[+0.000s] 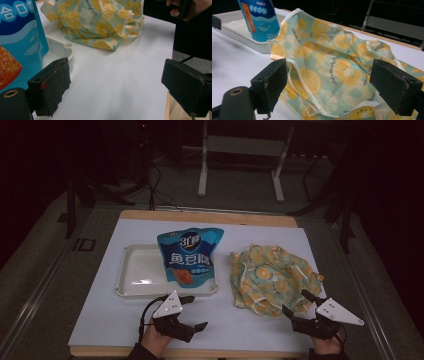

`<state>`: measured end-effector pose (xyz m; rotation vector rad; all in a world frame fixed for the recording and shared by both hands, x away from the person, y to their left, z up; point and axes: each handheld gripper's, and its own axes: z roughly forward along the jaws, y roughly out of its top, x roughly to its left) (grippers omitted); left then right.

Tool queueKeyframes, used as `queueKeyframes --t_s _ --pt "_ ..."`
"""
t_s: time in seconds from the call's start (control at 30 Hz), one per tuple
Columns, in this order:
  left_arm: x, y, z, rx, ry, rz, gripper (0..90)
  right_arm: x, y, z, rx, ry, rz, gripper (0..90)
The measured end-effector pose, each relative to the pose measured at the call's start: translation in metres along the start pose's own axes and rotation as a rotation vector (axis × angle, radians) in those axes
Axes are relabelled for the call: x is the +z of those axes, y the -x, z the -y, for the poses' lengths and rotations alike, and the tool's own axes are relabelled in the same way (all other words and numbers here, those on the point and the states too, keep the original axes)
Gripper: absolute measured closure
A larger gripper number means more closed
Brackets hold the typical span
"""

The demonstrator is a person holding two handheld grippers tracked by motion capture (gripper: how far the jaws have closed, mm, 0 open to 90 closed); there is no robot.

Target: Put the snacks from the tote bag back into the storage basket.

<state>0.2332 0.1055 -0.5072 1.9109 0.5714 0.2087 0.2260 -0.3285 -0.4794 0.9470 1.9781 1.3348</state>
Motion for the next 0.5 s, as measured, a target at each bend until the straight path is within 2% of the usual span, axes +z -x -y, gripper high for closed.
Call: queueKeyframes --t_s 0.2,0.5 --pt "0.0005 0.0007 0.0011 -0.006 -0.002 0.007 9.2 0.0021 0.0003 0.0014 -0.002 -0.010 -0.011 14.4" --pt "-0.0012 0.0016 0.0003 -0.006 0.007 0.003 9.2 0.0010 0.0010 0.0012 -0.004 -0.004 -0.001 14.4"
